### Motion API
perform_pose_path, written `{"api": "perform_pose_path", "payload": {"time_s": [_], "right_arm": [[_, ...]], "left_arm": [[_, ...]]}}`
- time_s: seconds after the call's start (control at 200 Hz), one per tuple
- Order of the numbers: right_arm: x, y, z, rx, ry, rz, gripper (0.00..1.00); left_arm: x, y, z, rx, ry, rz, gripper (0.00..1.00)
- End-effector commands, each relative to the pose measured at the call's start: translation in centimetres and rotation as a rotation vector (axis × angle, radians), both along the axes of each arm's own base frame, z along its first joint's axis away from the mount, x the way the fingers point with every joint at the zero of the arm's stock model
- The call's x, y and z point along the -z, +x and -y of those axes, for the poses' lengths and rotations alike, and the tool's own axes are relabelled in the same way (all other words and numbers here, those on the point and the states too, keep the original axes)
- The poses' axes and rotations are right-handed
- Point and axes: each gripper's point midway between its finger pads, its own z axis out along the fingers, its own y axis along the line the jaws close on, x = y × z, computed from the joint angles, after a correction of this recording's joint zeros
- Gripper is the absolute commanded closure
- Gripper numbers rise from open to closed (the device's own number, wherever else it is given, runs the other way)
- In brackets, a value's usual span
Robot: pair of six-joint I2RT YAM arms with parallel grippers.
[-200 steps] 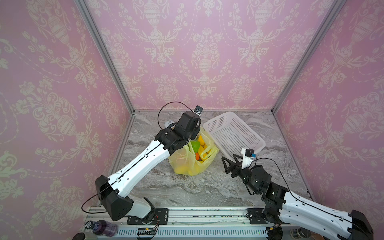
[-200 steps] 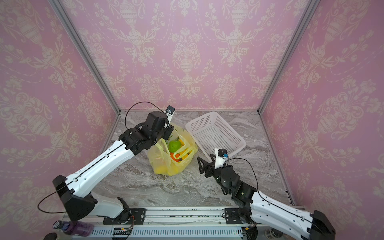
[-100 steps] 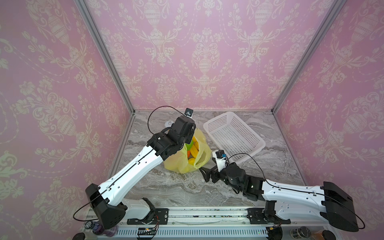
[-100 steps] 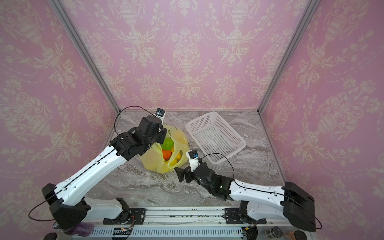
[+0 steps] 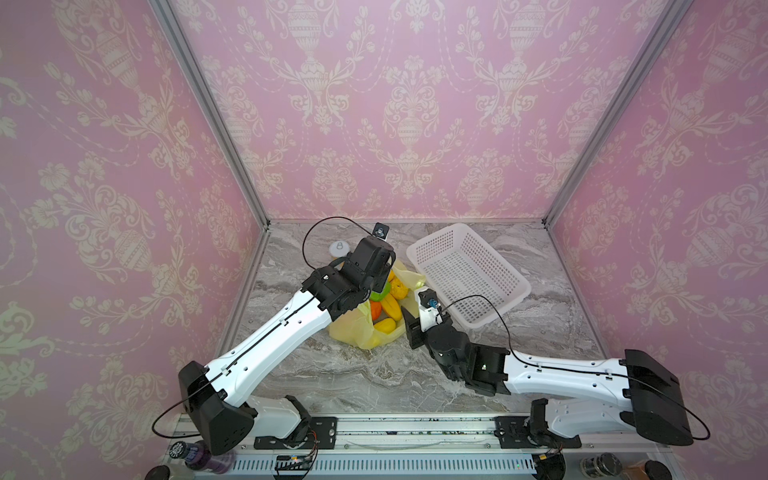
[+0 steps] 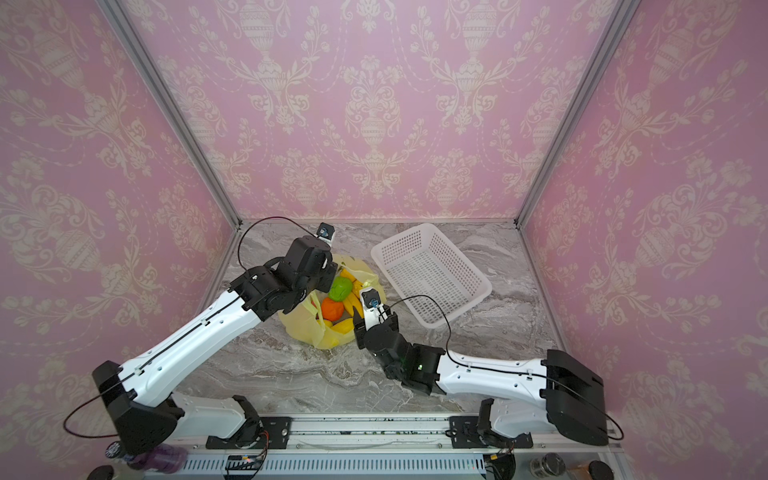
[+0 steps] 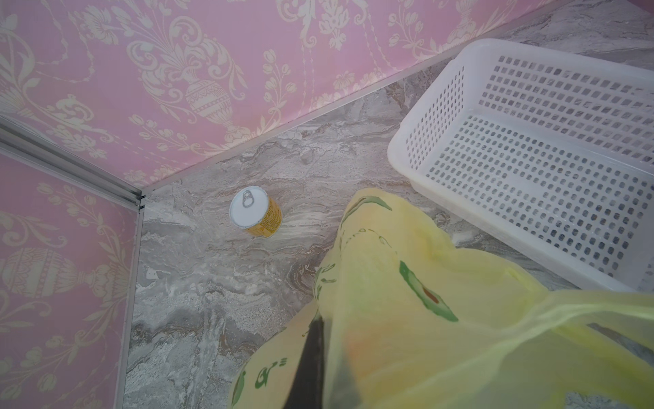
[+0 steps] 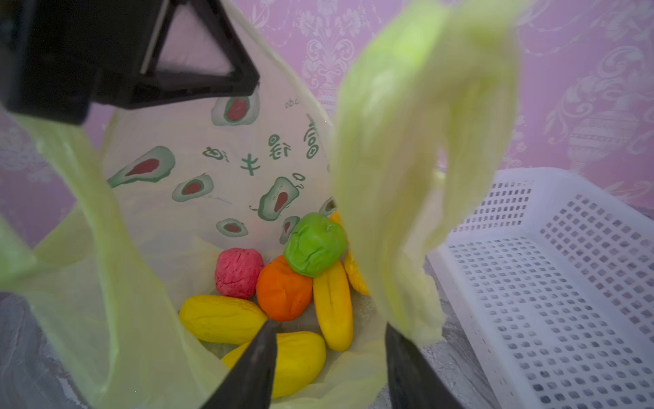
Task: Untie the knot of the plastic bag and take out the fruit
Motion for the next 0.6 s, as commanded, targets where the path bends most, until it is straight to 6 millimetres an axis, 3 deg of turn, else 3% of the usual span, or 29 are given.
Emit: {"api": "perform_pose_path", "payload": {"time_s": [0.0, 0.155, 0.365, 0.51, 0.595], "right_arm": [[-2.0, 1.9, 3.7, 0.149, 0.045, -0.018, 0.78], [-2.5, 3.1, 5.7, 0.166, 0.071, -0.043, 1.0], [-4.2, 4.5, 5.8, 0.16, 0.013, -0.05, 1.0], [-4.4, 4.6, 5.0, 0.119, -0.006, -0.049, 1.0], [-4.3, 4.4, 4.8, 0.094, -0.005, -0.05, 1.0]], "left_arm": [[-1.7, -0.5, -2.7, -0.081, 0.037, 0.058, 1.0], [-4.7, -0.5, -4.7, -0.133, 0.014, 0.125, 1.0], [-8.7, 0.3, -6.4, -0.22, 0.007, 0.174, 1.0], [-9.3, 0.5, -6.5, -0.244, 0.001, 0.169, 1.0], [-7.7, 0.5, -6.7, -0.267, 0.029, 0.124, 1.0]]}}
